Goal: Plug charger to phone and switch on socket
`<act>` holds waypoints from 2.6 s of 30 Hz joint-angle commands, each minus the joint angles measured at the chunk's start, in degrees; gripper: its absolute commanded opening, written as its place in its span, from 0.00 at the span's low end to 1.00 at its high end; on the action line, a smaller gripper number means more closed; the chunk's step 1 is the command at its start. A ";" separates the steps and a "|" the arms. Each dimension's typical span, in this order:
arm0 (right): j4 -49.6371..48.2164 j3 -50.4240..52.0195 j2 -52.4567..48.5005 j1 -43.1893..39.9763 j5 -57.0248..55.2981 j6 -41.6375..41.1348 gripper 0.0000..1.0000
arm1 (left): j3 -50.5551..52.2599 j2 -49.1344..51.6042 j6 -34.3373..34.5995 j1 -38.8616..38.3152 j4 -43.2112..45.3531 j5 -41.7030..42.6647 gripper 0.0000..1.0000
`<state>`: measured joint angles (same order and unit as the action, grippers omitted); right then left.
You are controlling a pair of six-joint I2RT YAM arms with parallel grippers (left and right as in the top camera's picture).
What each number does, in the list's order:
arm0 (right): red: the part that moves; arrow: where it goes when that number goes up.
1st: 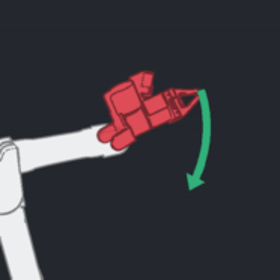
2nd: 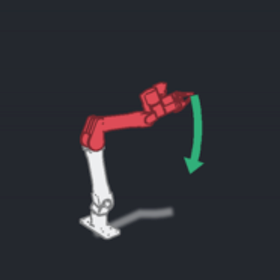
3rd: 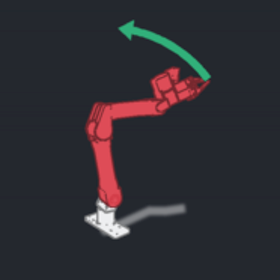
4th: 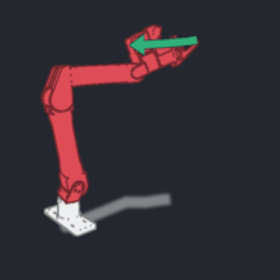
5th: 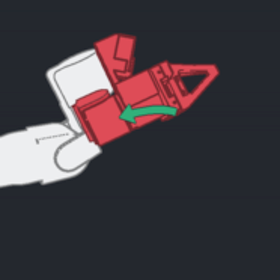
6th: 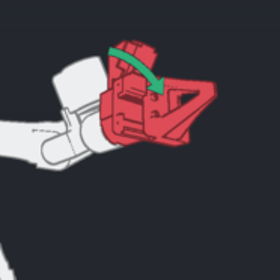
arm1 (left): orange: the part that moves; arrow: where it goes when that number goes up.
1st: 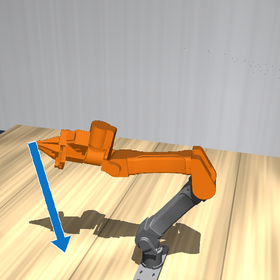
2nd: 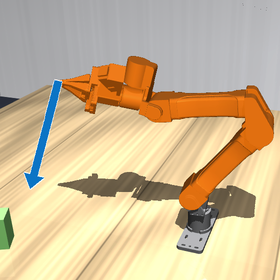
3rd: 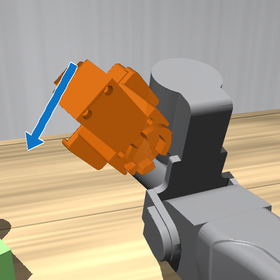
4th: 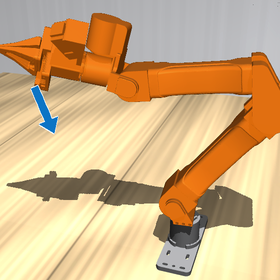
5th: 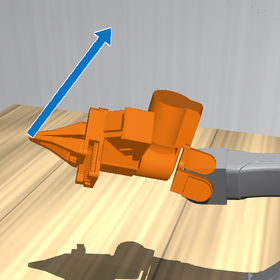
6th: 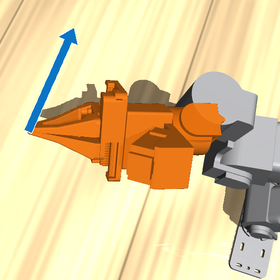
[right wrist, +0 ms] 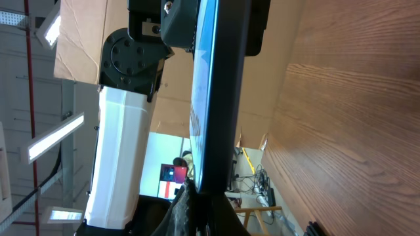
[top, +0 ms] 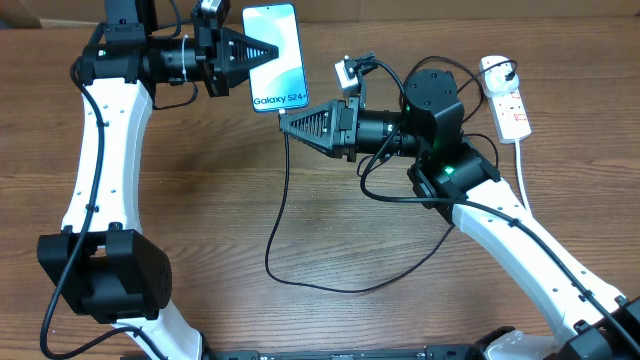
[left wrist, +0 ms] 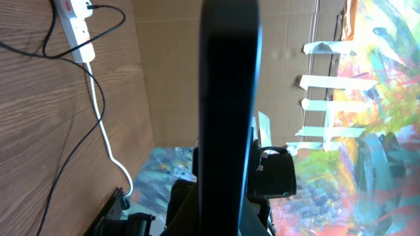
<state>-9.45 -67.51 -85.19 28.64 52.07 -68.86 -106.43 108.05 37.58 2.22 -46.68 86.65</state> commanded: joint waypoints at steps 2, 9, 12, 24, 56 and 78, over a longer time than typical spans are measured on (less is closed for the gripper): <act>-0.81 -1.14 0.09 0.22 -1.22 -0.17 0.04 | -0.55 0.07 0.35 -0.48 0.15 3.93 0.04; -0.81 -1.14 0.09 0.22 -1.92 -0.22 0.04 | -0.55 0.07 0.31 -0.52 0.15 3.96 0.04; -0.81 -1.14 0.09 0.22 -2.23 -0.37 0.04 | -0.55 0.07 0.09 -0.76 0.17 3.98 0.04; -0.81 -1.14 0.09 0.22 -2.51 -0.39 0.04 | -0.55 0.07 0.07 -1.25 0.13 4.02 0.04; -0.55 -1.14 0.07 -1.75 0.72 -0.13 0.04 | -0.55 0.07 -11.02 -1.51 -10.08 4.04 0.04; -0.37 -1.14 0.07 -3.65 4.20 -0.04 0.04 | -0.55 0.07 -14.51 -1.51 -13.31 4.04 0.04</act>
<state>-8.95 -67.51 -85.19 26.61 58.96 -69.04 -106.43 108.07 26.33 1.48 -59.64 87.88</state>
